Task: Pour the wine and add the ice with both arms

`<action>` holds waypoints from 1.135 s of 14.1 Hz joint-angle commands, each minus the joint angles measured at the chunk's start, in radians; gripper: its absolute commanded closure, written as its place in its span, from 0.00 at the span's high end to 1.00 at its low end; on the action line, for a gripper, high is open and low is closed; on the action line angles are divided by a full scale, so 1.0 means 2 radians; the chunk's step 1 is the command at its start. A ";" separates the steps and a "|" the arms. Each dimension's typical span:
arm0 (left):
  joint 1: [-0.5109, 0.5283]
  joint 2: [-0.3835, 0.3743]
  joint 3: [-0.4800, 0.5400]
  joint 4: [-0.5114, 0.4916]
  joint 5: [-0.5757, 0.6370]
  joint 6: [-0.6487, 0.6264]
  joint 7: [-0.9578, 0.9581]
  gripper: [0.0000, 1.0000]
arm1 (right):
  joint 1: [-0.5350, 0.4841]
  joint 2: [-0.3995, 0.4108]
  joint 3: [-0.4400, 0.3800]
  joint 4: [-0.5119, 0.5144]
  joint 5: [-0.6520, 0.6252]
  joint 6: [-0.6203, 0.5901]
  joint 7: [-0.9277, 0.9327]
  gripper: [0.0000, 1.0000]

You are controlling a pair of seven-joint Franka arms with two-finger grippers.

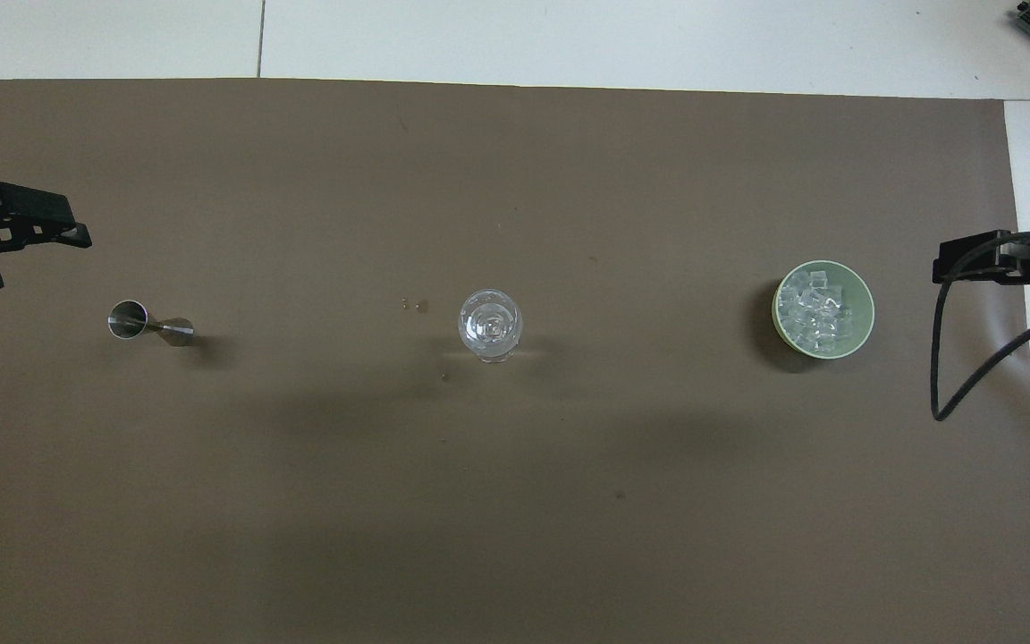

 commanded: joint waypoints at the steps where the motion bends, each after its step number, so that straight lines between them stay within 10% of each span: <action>1: -0.001 0.000 0.007 0.011 0.012 -0.031 0.032 1.00 | -0.018 -0.015 0.006 -0.018 0.005 -0.003 -0.017 1.00; 16: -0.072 0.037 0.052 0.048 0.042 -0.073 0.065 1.00 | -0.014 -0.016 0.021 0.013 0.013 -0.088 -0.015 1.00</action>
